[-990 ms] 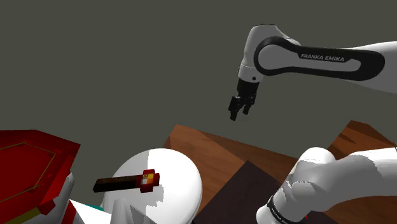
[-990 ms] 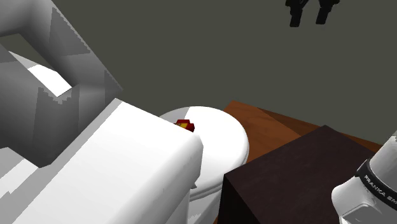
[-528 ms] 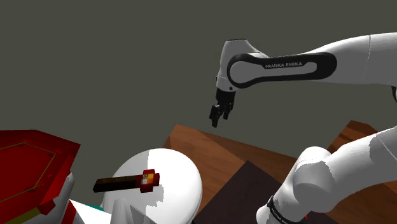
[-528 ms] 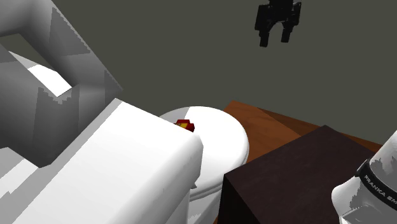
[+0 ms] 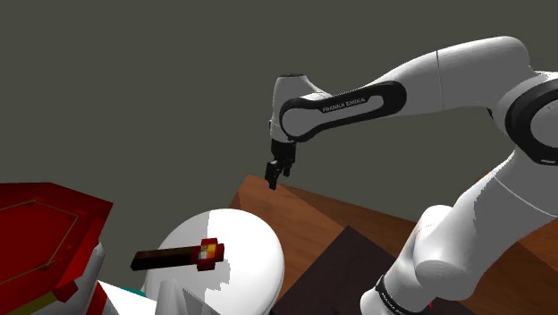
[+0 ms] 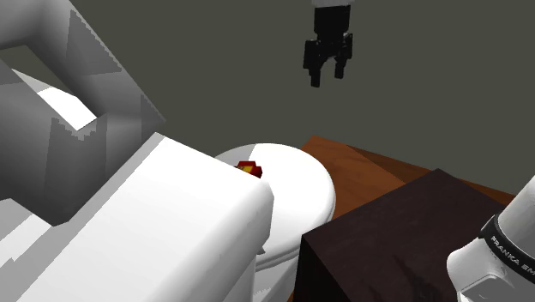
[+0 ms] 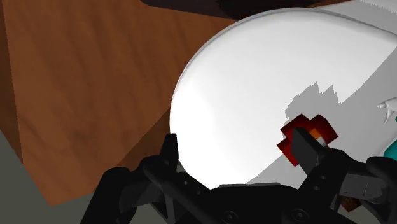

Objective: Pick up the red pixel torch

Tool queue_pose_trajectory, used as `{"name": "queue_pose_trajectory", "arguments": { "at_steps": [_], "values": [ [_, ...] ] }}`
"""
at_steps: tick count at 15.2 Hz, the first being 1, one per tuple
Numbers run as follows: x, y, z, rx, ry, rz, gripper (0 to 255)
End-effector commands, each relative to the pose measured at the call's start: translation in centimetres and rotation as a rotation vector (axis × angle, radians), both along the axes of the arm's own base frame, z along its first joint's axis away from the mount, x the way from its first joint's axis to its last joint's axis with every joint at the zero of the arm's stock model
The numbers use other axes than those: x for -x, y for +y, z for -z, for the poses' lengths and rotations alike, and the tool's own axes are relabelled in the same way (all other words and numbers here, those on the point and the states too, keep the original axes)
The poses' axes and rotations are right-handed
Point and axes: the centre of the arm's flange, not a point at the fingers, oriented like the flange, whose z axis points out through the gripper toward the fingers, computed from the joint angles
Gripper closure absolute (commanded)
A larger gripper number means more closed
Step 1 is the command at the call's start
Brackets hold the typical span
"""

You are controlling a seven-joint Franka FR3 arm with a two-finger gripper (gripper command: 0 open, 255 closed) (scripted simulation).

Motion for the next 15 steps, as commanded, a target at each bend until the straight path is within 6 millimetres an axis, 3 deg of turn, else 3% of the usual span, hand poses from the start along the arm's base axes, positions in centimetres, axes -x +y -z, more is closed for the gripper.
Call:
{"name": "queue_pose_trajectory", "arguments": {
  "at_steps": [1,15],
  "values": [
    [-1.6,1.7,1.7,-0.001,0.001,-0.042,0],
    [-10.5,13.5,13.1,0.001,0.017,-0.325,0]
  ]
}}
